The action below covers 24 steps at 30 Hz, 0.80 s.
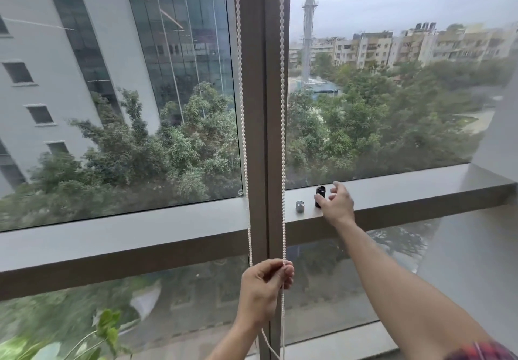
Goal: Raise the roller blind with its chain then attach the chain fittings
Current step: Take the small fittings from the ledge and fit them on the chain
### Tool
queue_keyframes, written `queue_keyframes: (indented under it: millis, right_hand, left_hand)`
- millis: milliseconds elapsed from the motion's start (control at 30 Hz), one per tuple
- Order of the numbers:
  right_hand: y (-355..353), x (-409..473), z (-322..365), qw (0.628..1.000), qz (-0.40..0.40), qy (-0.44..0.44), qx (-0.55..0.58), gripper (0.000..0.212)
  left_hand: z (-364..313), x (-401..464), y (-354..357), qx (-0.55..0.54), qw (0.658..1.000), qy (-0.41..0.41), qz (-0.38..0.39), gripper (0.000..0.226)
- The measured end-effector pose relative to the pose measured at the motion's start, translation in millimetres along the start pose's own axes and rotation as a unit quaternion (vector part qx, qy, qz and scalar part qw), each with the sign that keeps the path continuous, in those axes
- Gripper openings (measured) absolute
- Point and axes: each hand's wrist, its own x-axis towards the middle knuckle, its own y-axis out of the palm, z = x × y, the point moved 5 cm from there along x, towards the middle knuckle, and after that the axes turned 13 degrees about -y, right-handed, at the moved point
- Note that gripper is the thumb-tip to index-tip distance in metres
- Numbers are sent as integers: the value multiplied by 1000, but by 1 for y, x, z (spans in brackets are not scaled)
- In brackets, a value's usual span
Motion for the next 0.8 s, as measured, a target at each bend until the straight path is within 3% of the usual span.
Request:
queue_keyframes:
  millis: [100, 167, 367, 567, 800]
  right_hand:
    - [9, 12, -8, 998, 64, 8, -22, 65]
    - [14, 15, -14, 996, 81, 7, -33, 53]
    - [19, 17, -22, 998, 46, -24, -33, 15]
    - [12, 0, -18, 996, 0, -82, 37, 16]
    - [10, -52, 6, 984, 0, -144, 104, 22]
  left_hand:
    - [6, 1, 1, -7, 1000, -8, 1, 14]
    - [11, 1, 0, -11, 1000, -15, -5, 16]
    - [18, 1, 2, -11, 999, -38, -4, 10]
    - [9, -1, 0, 17, 1000, 0, -21, 3]
    - [10, 2, 0, 76, 997, 11, -22, 16]
